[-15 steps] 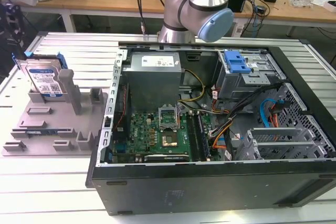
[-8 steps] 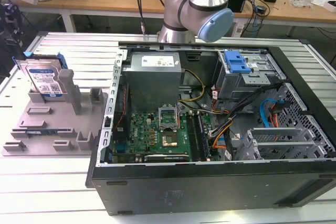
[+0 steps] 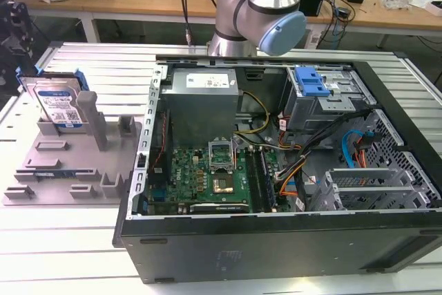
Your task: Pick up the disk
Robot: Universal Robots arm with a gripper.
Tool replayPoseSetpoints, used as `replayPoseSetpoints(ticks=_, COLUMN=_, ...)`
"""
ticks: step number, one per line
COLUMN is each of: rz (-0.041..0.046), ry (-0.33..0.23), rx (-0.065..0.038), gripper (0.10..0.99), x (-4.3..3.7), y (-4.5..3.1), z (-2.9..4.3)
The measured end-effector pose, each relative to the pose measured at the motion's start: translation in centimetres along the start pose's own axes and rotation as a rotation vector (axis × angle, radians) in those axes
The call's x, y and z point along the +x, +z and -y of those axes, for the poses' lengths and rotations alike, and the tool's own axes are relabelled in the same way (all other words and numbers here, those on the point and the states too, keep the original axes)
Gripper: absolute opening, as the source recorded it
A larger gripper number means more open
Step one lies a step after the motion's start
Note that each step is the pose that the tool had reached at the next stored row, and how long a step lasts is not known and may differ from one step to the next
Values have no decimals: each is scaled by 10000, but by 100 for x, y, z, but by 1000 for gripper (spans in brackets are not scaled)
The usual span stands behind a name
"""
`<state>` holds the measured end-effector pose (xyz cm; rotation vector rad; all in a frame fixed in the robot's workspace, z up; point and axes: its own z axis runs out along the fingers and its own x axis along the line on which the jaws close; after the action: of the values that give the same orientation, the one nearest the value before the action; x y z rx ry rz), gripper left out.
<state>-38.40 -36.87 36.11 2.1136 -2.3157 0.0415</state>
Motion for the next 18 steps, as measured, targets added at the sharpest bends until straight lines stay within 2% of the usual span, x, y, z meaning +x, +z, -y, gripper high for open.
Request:
replayPoseSetpoints(ticks=2, rz=0, ry=2, rx=-1, gripper=604, x=-221, y=-3, z=-25)
replayPoseSetpoints(ticks=4, rz=0, ry=0, rx=-1, gripper=604, x=-357, y=-4, z=-42)
replayPoseSetpoints(ticks=5, rz=-2, ry=2, rx=-2, gripper=604, x=-397, y=-3, z=-65)
replayPoseSetpoints(ticks=8, rz=-8, ry=-46, rx=0, gripper=604, x=-439, y=17, z=-173)
replayPoseSetpoints(ticks=10, rz=-5, ry=-396, rx=8, gripper=604, x=-439, y=54, z=-188)
replayPoseSetpoints(ticks=14, rz=2, ry=-994, rx=19, gripper=604, x=-457, y=73, z=-205)
replayPoseSetpoints(ticks=18, rz=-9, ry=-1010, rx=23, gripper=604, x=-568, y=92, z=-326)
